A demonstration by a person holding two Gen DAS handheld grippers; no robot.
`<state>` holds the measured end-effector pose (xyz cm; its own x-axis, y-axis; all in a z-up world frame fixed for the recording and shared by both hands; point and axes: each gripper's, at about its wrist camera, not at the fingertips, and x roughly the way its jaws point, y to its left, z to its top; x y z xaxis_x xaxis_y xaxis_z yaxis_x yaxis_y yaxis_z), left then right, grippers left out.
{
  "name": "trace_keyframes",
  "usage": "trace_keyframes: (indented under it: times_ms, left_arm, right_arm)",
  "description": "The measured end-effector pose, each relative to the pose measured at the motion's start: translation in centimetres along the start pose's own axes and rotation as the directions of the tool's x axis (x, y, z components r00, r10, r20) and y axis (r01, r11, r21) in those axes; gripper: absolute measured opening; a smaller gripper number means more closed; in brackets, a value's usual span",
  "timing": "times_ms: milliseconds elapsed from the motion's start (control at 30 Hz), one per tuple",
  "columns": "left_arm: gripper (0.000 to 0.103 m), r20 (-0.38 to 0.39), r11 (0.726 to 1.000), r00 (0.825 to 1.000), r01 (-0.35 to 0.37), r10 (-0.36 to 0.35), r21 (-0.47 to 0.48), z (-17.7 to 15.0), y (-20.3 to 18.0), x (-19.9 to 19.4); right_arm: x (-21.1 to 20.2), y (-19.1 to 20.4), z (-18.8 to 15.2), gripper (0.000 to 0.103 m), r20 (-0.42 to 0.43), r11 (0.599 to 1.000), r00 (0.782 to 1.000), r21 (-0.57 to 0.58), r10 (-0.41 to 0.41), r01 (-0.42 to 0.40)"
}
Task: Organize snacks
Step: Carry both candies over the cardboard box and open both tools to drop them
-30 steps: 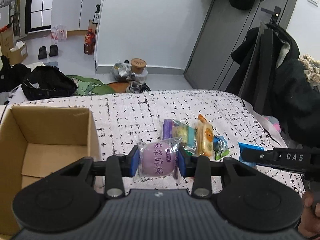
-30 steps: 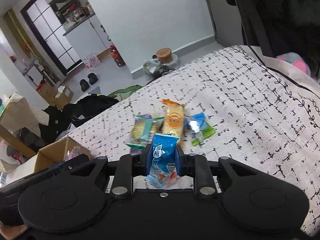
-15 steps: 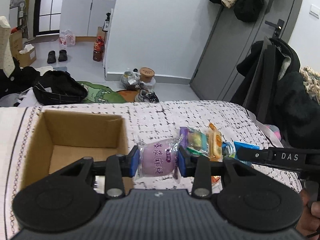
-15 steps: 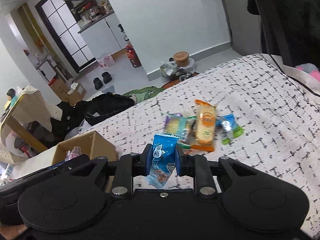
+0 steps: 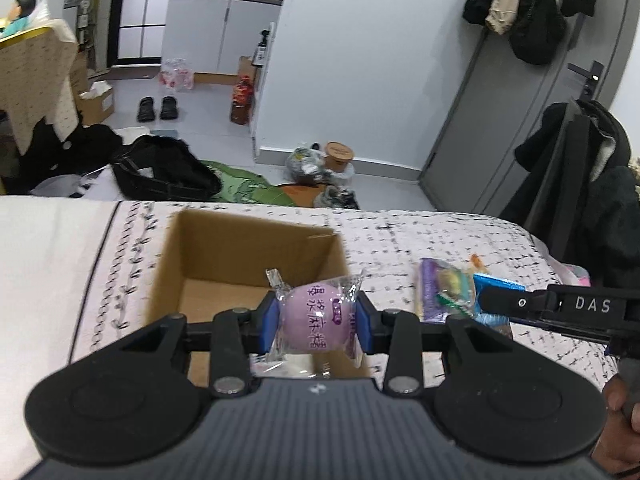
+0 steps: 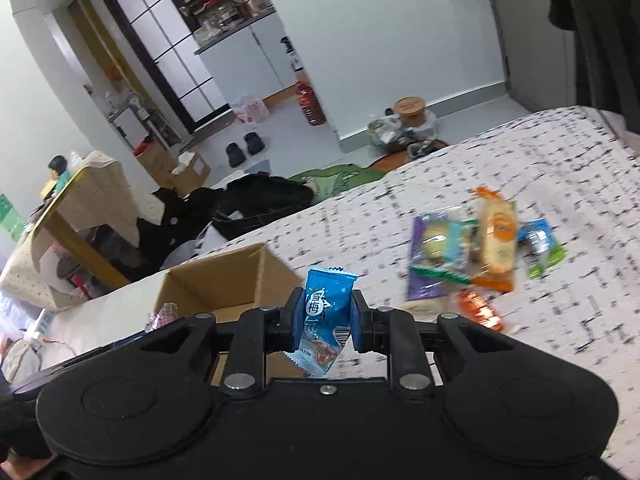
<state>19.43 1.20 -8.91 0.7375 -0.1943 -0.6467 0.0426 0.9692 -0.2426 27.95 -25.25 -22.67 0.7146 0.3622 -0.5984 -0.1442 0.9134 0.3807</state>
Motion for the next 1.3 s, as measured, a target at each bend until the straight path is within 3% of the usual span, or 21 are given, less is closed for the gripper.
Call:
trace_keyframes:
  times_ms: [333,500,1000,1233,1300]
  left_arm:
    - [0.038,0.004,0.994,0.997,-0.081,0.082,-0.067,0.4,3.9,-1.0]
    - [0.040,-0.011,0.992,0.996,-0.084,0.084,-0.090,0.6,4.8,-0.6]
    - [0.057,0.020,0.978,0.989,-0.143,0.148,-0.152,0.6,6.7,-1.7]
    - [0.058,0.034,0.970,0.983,-0.170,0.178,-0.177,0.5,7.8,-2.8]
    - [0.058,0.027,0.967,0.983,-0.175,0.183,-0.185,0.4,8.1,-2.9]
  right_arm:
    - [1.4,4.3,-1.4,0.023,-0.043,0.995,0.996,-0.055,0.079,-0.081]
    - [2.0,5.3,-1.9,0.023,-0.060,0.993,0.994,-0.064,0.093,-0.097]
    - [3.8,7.4,-2.8,0.023,-0.112,0.987,0.985,-0.077,0.132,-0.141]
    - [4.7,9.0,-2.6,0.024,-0.119,0.983,0.979,-0.059,0.168,-0.176]
    - [5.0,9.3,-2.5,0.029,-0.122,0.979,0.973,-0.035,0.196,-0.202]
